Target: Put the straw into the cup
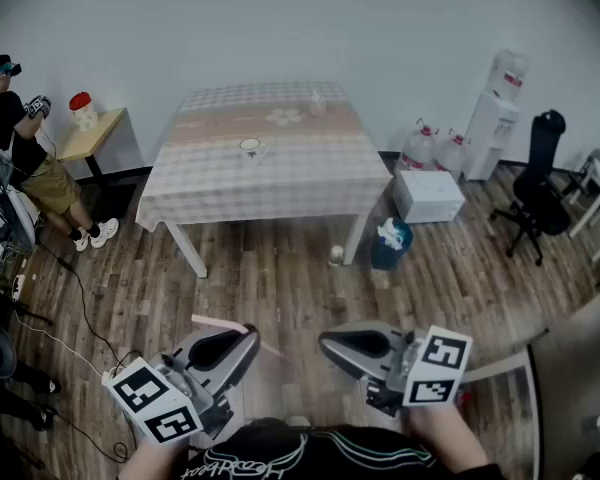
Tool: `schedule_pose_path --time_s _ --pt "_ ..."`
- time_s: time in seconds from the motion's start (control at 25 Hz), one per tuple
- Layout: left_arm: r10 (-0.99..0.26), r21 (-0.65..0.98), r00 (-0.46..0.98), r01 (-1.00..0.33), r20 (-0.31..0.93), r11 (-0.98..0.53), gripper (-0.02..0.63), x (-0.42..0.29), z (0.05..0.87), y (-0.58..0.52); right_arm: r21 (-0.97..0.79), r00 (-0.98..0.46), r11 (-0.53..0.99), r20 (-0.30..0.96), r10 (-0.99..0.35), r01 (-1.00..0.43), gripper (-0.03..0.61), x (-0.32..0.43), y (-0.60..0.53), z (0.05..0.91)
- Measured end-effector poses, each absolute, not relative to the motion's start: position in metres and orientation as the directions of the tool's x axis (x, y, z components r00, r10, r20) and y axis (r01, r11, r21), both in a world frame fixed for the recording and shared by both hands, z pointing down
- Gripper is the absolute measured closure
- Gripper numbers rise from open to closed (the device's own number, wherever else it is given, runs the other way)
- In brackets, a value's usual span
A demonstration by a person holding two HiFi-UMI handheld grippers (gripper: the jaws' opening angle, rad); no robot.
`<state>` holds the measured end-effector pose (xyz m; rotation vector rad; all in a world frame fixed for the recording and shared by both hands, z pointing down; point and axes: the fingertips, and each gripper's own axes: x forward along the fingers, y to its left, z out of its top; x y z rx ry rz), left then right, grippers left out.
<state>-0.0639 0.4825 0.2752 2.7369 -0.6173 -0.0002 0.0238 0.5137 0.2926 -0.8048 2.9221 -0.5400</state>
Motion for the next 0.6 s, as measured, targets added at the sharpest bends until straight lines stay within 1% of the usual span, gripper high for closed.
schedule_pose_path --time_s 0.28,0.48,0.6 --pt "-0.406 0.305 0.912 -0.405 0.063 -0.862 0.594 -0.051 0.267 0.49 -0.356 -0.851 0.789 0.033 -0.524 -0.5 0.568 0.035 0.517 0.291" --pt "-0.407 0.312 0.912 -0.403 0.055 -0.86 0.594 -0.053 0.267 0.488 -0.307 -0.821 0.77 0.073 -0.567 -0.559 0.568 0.033 0.509 0.297" --pt "-0.412 0.318 0.91 -0.406 0.052 -0.857 0.594 -0.054 0.269 0.486 -0.33 -0.829 0.77 0.077 -0.554 -0.546 0.568 0.031 0.507 0.3"
